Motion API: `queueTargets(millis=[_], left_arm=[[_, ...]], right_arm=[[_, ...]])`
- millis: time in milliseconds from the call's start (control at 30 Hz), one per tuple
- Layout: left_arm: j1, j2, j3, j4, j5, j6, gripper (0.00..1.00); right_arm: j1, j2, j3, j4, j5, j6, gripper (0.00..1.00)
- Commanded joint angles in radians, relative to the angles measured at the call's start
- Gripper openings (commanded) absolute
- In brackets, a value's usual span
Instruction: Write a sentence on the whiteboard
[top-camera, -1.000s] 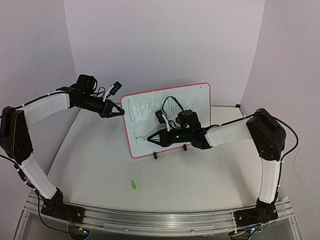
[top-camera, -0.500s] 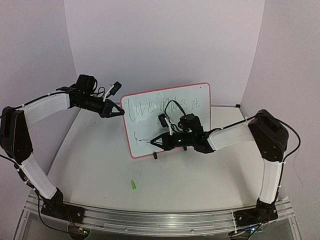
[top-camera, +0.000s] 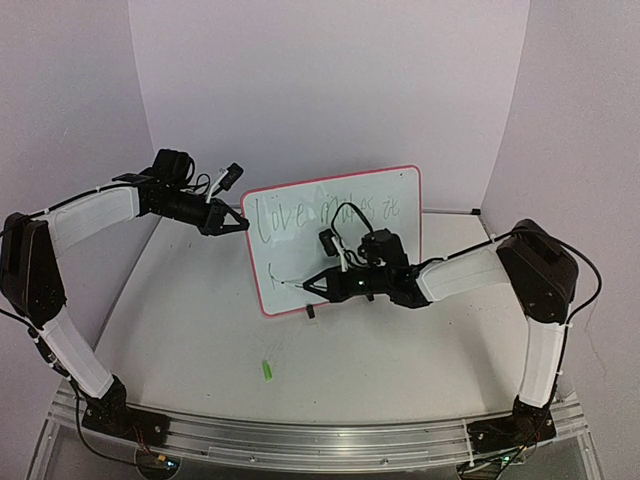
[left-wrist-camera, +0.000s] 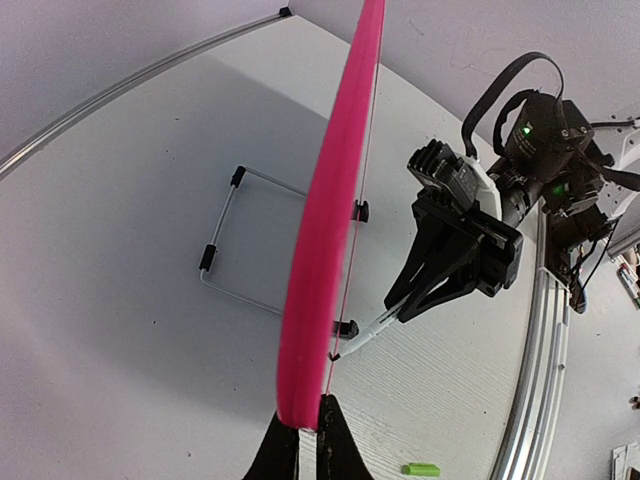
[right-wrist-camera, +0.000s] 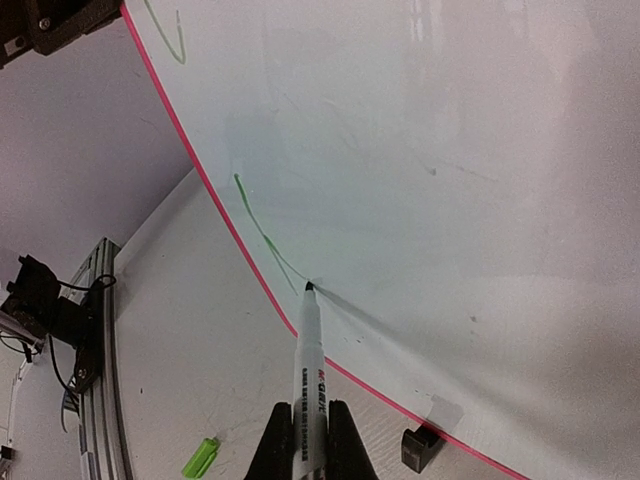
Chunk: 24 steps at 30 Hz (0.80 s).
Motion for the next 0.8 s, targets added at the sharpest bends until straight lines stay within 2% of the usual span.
queueTargets(millis=[0,300,767], left_arm=[[-0.021,-0.001,-0.008,-0.037,-0.015,0.033,0.00],[-0.021,-0.006,-0.010,-0.037,-0.016,0.036,0.00],[-0.021,-0.012,-0.011,-0.037,-0.016,0.036,0.00]], right_arm=[[0.007,0.050,0.047,-0.005,0.008,-0.010,0.00],[0.021,0.078,0.079,0.013,0.018,0.001,0.00],[0.021,-0.032,0.010,0.142,0.008,0.056,0.00]])
